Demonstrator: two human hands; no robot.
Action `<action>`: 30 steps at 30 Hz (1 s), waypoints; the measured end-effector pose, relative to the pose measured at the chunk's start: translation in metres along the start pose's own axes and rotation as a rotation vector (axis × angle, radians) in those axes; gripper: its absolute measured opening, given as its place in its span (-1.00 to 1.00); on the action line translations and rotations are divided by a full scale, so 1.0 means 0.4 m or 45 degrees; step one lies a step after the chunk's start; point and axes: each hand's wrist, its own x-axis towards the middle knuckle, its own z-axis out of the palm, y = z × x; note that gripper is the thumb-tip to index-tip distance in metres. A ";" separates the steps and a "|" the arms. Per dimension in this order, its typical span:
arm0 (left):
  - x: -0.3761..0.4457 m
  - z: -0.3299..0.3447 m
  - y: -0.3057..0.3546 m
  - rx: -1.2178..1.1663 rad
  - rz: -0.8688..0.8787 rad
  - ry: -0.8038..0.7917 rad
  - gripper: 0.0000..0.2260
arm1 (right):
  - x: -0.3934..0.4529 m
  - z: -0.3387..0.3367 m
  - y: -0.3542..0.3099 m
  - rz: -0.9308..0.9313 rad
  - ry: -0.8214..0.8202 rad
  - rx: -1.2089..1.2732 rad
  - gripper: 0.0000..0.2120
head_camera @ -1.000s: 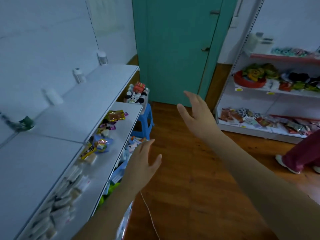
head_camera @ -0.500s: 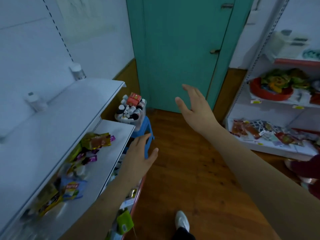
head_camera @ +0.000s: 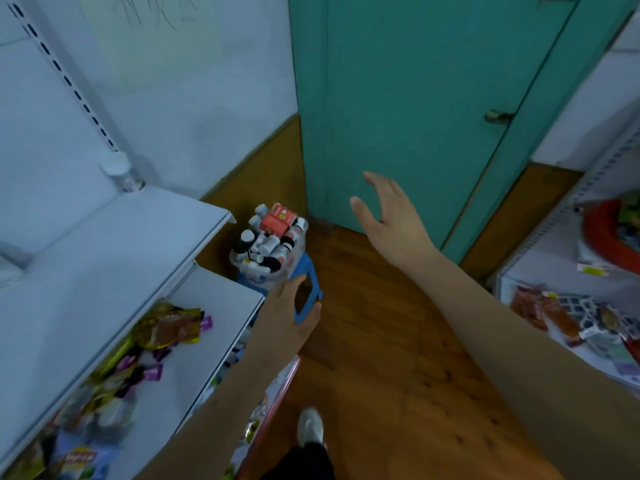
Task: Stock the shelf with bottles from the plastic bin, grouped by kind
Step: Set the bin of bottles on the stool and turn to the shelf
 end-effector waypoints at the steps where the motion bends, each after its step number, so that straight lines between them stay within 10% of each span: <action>1: 0.043 0.008 -0.013 -0.011 -0.024 0.003 -0.46 | 0.044 0.011 0.015 -0.012 -0.010 -0.003 -0.41; 11: 0.517 0.127 -0.178 -0.232 -0.370 0.002 -0.28 | 0.567 0.188 0.113 -0.027 -0.112 0.076 -0.44; 22: 0.937 0.081 -0.357 -0.494 -0.919 0.316 -0.87 | 1.078 0.401 0.200 -0.075 -0.354 0.047 -0.44; 30: 0.993 0.125 -0.565 -0.686 -1.427 0.291 -0.60 | 1.313 0.705 0.348 -0.128 -0.846 0.002 -0.40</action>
